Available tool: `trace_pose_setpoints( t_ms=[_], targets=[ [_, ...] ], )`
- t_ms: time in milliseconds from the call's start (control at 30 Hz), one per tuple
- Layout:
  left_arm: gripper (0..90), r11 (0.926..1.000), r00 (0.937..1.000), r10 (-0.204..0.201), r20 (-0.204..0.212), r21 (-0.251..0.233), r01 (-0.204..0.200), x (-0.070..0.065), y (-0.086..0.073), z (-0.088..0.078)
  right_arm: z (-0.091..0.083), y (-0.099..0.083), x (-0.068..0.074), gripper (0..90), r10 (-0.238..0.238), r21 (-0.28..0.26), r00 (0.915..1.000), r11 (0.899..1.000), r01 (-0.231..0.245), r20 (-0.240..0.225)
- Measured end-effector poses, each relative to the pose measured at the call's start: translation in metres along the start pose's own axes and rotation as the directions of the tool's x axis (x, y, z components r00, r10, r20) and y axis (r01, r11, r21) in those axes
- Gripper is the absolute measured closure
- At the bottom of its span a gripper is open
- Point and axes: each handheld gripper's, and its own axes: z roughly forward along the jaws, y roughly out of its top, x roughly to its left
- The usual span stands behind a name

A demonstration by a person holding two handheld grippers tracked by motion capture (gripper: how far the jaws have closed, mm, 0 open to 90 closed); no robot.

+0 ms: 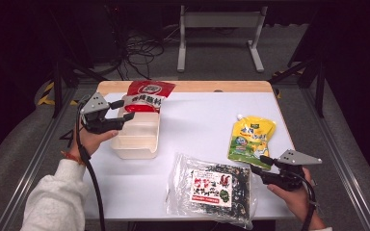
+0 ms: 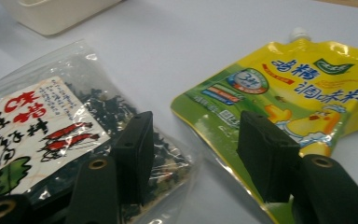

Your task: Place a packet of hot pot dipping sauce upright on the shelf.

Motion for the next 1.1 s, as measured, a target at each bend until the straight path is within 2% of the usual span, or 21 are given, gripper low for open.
trace_pose_setpoints(
  t_ms=[67,167,200,367,433,467,567,633,700,833,900,1067,1100],
  targets=[
    [34.3,1.0000,1.0000,-0.005,0.003,-0.008,0.005,-0.011,-0.003,-0.006,0.000,0.001,-0.005,47.9,0.007,0.000,1.0000,1.000,-0.007,0.007],
    [32.0,0.9997,0.9996,0.025,0.013,-0.005,-0.025,-0.027,-0.008,-0.016,0.002,0.001,-0.012,47.9,0.011,0.004,0.9994,1.000,-0.011,0.034],
    [31.4,0.9997,0.9996,0.025,0.013,-0.005,-0.025,-0.027,-0.008,-0.016,0.002,0.001,-0.012,47.9,0.011,0.004,0.9994,1.000,-0.011,0.034],
    [29.6,0.9982,0.9976,0.059,0.036,0.010,-0.060,-0.052,-0.019,-0.029,0.006,-0.001,-0.024,47.1,0.017,0.020,0.9974,1.000,-0.019,0.070],
    [29.2,0.9984,0.9972,0.055,0.050,0.011,-0.055,-0.061,-0.026,-0.032,0.007,-0.001,-0.029,47.1,0.029,0.023,0.9967,0.999,-0.031,0.075],
    [29.2,0.9984,0.9972,0.055,0.050,0.011,-0.055,-0.061,-0.026,-0.032,0.007,-0.001,-0.029,47.1,0.029,0.023,0.9967,0.999,-0.031,0.075],
    [28.8,0.9980,0.9950,0.049,0.088,0.035,-0.052,-0.079,-0.044,-0.035,0.009,-0.001,-0.036,46.7,0.047,0.023,0.9955,0.999,-0.049,0.083],
    [28.7,0.9980,0.9945,0.044,0.095,0.040,-0.048,-0.082,-0.047,-0.035,0.010,-0.001,-0.037,46.6,0.044,0.025,0.9953,0.999,-0.046,0.086],
    [28.6,0.9978,0.9933,0.036,0.110,0.052,-0.042,-0.090,-0.056,-0.035,0.011,0.000,-0.037,46.4,0.043,0.025,0.9952,0.999,-0.045,0.088],
    [27.7,0.9939,0.9902,0.031,0.136,0.101,-0.045,-0.103,-0.075,-0.033,0.016,0.001,-0.040,45.2,0.023,0.043,0.9935,0.999,-0.028,0.112],
    [27.3,0.9926,0.9898,0.015,0.141,0.117,-0.032,-0.108,-0.082,-0.032,0.018,0.001,-0.042,45.0,0.016,0.050,0.9913,0.999,-0.022,0.131],
    [25.6,0.9879,0.9895,0.008,0.144,0.152,-0.030,-0.117,-0.097,-0.031,0.024,0.001,-0.049,44.9,0.033,0.055,0.9892,0.998,-0.041,0.143],
    [25.1,0.9849,0.9899,0.014,0.141,0.169,-0.038,-0.119,-0.100,-0.030,0.025,0.002,-0.051,44.5,0.034,0.055,0.9887,0.998,-0.043,0.146]
  ],
)
